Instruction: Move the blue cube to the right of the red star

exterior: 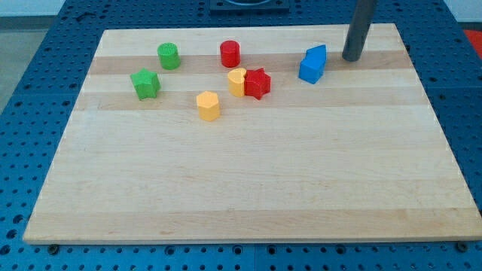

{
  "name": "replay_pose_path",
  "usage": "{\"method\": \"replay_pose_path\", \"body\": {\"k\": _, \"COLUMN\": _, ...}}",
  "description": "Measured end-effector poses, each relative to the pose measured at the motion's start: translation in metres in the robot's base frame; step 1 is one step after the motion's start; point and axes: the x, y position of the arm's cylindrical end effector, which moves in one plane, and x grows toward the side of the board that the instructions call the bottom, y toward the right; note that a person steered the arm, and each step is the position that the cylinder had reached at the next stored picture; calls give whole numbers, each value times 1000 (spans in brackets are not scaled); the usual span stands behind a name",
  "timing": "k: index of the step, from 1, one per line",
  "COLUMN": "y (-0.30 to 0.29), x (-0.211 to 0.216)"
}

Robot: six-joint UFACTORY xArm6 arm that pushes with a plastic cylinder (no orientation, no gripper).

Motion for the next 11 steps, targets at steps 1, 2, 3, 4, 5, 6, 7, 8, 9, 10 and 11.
{"method": "replay_pose_path", "body": {"k": 1, "y": -15, "x": 0}}
{"method": "replay_pose_path", "body": {"k": 2, "y": -30, "x": 7}}
{"method": "replay_pose_path", "body": {"k": 3, "y": -49, "x": 23}}
{"method": "replay_pose_path", "body": {"k": 4, "y": -71, "x": 36}}
{"method": "replay_pose_path", "body": {"k": 5, "y": -74, "x": 39}}
{"method": "replay_pose_path", "body": {"k": 6, "y": -73, "x": 41}}
{"method": "replay_pose_path", "body": {"k": 7, "y": -67, "x": 46}}
{"method": "replay_pose_path", "body": {"k": 8, "y": -69, "x": 46}}
{"method": "replay_pose_path", "body": {"k": 9, "y": -80, "x": 49}}
{"method": "replay_pose_path", "body": {"k": 10, "y": -98, "x": 56}}
{"method": "replay_pose_path", "body": {"k": 11, "y": -107, "x": 57}}
